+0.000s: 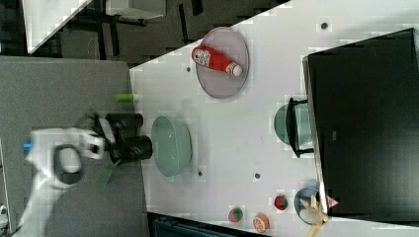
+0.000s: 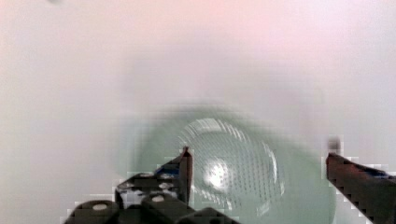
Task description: Drag strainer right to left.
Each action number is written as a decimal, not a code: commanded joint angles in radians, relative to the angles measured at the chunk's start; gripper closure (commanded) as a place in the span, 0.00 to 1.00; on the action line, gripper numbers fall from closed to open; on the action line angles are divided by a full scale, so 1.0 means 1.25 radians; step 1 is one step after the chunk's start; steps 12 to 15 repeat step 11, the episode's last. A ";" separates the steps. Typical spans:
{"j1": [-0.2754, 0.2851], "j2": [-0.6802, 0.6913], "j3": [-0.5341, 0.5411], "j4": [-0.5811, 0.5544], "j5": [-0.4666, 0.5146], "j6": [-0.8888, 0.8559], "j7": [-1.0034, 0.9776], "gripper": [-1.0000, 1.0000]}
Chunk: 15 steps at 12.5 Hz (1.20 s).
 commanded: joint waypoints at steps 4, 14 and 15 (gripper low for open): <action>-0.069 -0.233 -0.253 0.011 -0.187 -0.224 -0.488 0.00; -0.075 -0.374 -0.311 0.006 -0.328 -0.352 -0.522 0.00; -0.075 -0.374 -0.311 0.006 -0.328 -0.352 -0.522 0.00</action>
